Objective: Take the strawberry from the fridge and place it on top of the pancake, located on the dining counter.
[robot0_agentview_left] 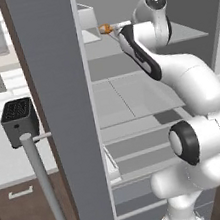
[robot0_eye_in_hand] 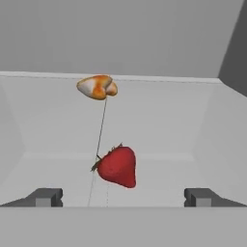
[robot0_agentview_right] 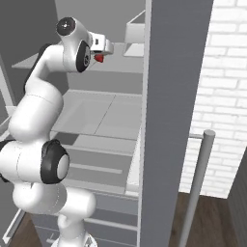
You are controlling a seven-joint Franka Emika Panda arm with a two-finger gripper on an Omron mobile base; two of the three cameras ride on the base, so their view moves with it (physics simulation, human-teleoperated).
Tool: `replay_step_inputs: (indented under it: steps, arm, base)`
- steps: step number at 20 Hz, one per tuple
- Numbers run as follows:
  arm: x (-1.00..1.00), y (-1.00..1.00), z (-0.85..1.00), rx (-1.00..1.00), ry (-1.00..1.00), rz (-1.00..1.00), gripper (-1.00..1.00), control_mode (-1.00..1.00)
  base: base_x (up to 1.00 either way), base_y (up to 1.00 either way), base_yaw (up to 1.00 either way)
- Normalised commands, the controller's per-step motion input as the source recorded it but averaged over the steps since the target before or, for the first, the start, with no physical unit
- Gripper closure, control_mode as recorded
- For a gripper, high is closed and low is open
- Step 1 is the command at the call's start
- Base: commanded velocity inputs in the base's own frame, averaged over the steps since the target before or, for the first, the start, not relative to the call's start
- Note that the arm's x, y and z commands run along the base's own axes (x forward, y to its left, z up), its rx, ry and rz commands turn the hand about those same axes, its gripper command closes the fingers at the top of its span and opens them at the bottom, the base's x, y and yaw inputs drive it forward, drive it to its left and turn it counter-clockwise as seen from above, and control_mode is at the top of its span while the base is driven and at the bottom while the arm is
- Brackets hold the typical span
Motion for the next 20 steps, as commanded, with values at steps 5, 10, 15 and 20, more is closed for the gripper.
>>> replay_step_inputs:
  steps: [5,10,15,20]
  arm:
    - [0.57,0.0,-0.08,0.0,0.02,0.0,-1.0,-1.0]
    - [0.18,0.04,-0.07,0.0,0.0,0.0,-1.0,-1.0]
    - [0.01,0.12,-0.13,0.0,0.0,0.0,-1.0,-1.0]
    - [0.11,0.01,-0.16,0.0,0.0,0.0,-1.0,-1.0]
  base:
    - [0.0,0.0,0.0]
    - [0.0,0.0,0.0]
    - [0.0,0.0,0.0]
    - [0.0,0.0,0.0]
